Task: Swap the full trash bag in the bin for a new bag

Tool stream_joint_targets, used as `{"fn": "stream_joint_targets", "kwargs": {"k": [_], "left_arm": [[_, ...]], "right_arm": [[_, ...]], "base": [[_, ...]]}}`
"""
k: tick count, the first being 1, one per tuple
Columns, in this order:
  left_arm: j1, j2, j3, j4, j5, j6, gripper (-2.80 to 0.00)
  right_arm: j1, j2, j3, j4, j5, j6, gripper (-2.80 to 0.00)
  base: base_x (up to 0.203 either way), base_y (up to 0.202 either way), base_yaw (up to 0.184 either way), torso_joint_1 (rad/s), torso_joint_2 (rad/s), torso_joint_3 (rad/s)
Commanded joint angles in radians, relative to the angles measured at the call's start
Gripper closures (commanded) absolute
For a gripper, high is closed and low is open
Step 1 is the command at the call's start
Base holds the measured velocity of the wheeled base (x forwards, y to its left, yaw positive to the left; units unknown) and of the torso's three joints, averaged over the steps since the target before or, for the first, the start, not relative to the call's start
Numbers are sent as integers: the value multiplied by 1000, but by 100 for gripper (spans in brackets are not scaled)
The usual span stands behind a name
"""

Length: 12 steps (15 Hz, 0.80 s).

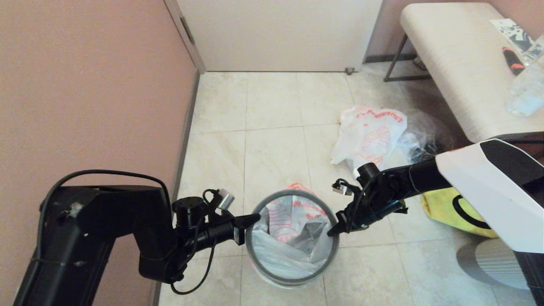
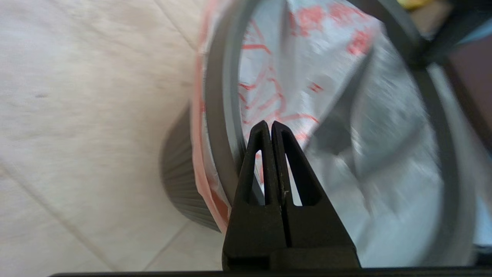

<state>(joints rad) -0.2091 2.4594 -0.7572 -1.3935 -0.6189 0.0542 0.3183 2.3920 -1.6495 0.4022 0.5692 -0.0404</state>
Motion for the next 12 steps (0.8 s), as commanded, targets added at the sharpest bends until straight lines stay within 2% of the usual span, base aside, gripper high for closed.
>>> {"fn": "stream_joint_targets", "kwargs": {"k": [1,3,6,9,11,12], "left_arm": [[-19,-97,22,-13,6,-13,0],[-20,-210,92,-68,75,-16,0],[-33,-466,187,-105,213,-19,0],[-113,-782,250,-31,432,-21,0],[-188,-965,329,37,599,-18,0],[-216,-1046,375,67,712,-8,0]], "right_arm": [[37,-156,24,22,-2,29,0],[83,-303,45,54,-48,91,0],[108,-512,95,105,-255,238,0],[102,-752,285,135,-497,285,0],[104,-928,438,140,-625,296,0],[105,-1019,518,143,-694,300,0]], "base": [[0,0,0,0,0,0],[0,0,0,0,0,0],[0,0,0,0,0,0],[0,0,0,0,0,0],[0,0,0,0,0,0],[0,0,0,0,0,0]]}}
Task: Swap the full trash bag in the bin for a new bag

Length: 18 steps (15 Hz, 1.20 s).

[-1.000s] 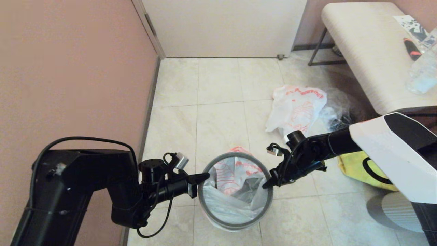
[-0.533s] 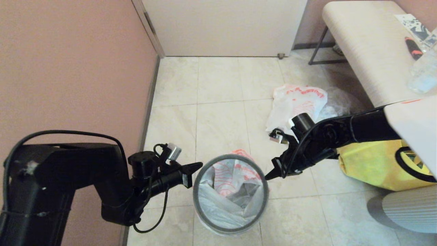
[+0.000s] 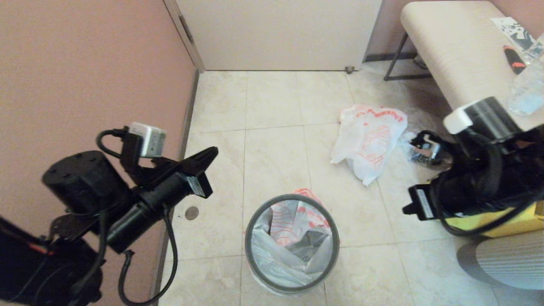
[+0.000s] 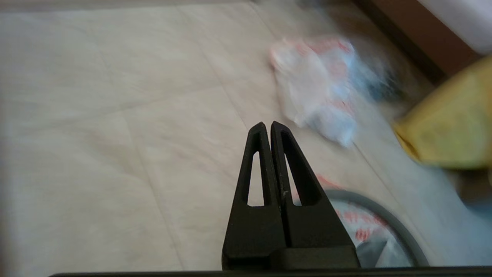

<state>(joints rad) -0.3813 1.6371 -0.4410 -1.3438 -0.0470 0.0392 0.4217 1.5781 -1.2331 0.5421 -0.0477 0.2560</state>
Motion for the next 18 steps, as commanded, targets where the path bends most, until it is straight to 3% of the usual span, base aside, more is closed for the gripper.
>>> {"fn": "stream_joint_targets", "kwargs": {"k": [1,3,5,11,13,16,18], "left_arm": [[-61,-286,92,39,250,22,0],[-72,-396,157,60,375,61,0],[-36,-495,215,77,462,83,0],[96,-842,299,263,523,88,0],[164,-977,311,402,529,74,0],[256,-1159,311,804,526,22,0],[278,-1235,333,926,518,-40,0]], "right_arm": [[0,-276,195,3,-148,5,0],[-15,-413,336,2,-273,5,0],[-67,-539,417,1,-337,4,0],[-185,-934,529,5,-360,6,0],[-221,-1079,541,15,-356,5,0],[-299,-1271,589,83,-356,-25,0],[-365,-1339,660,101,-365,-51,0]], "base": [[0,0,0,0,0,0],[0,0,0,0,0,0],[0,0,0,0,0,0],[0,0,0,0,0,0],[0,0,0,0,0,0],[0,0,0,0,0,0],[0,0,0,0,0,0]]}}
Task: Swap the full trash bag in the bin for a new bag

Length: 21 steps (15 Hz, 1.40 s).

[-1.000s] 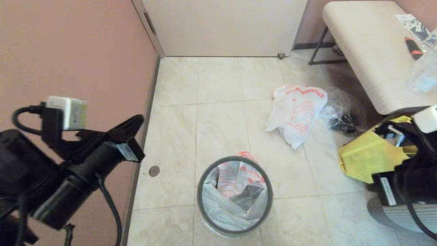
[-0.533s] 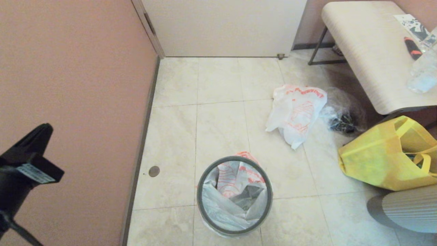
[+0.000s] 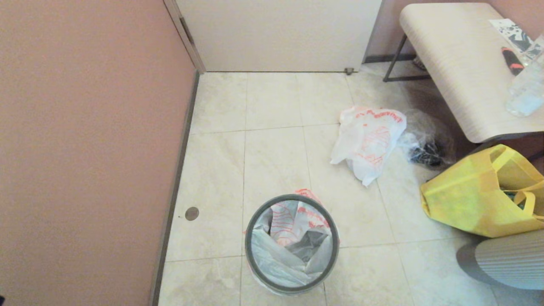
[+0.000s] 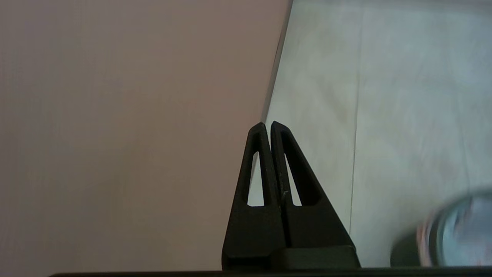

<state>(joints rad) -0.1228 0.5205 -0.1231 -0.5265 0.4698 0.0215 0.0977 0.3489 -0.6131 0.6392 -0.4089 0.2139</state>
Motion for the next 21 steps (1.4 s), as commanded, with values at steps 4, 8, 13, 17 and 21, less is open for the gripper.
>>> {"fn": "stream_joint_targets", "kwargs": {"k": [4,8,13,17,21], "left_arm": [[59,-234,85,231,-18,-56,0],[112,-381,105,307,-119,-17,0],[124,-522,91,512,-436,-88,0],[124,-522,135,502,-488,60,0],[125,-520,137,501,-507,51,0]], "right_arm": [[-95,-324,205,-14,8,-146,0],[-100,-348,412,-309,120,-195,0],[-101,-347,519,-450,349,-255,0],[-101,-347,569,-518,411,-250,0],[-102,-347,592,-581,385,-189,0]], "base": [[0,0,0,0,0,0],[0,0,0,0,0,0],[0,0,0,0,0,0],[0,0,0,0,0,0],[0,0,0,0,0,0]]}}
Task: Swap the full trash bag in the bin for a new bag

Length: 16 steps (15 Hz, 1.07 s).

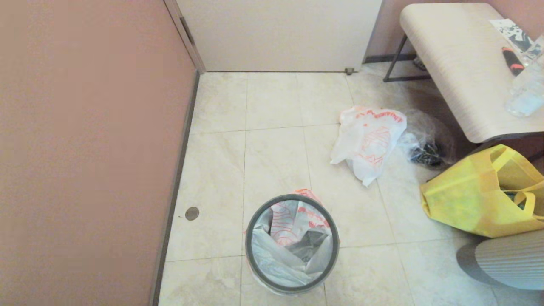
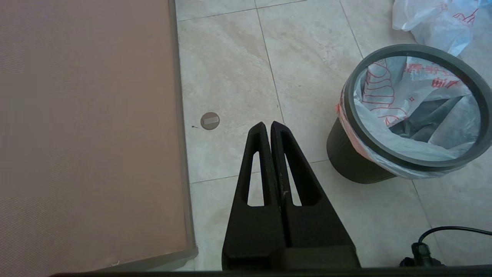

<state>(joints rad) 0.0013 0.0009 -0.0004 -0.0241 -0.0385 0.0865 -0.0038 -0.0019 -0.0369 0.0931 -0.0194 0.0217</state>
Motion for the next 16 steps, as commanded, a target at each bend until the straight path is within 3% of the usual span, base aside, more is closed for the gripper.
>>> {"fn": "stream_joint_targets", "kwargs": {"k": [1,16], "left_arm": [[2,-1,14,-1,3,-27,0],[2,-1,14,0,3,-24,0]], "right_arm": [[0,3,33,-93,-5,3,0],[2,3,45,-119,-4,6,0]], "base": [[0,0,0,0,0,0],[0,0,0,0,0,0]]}}
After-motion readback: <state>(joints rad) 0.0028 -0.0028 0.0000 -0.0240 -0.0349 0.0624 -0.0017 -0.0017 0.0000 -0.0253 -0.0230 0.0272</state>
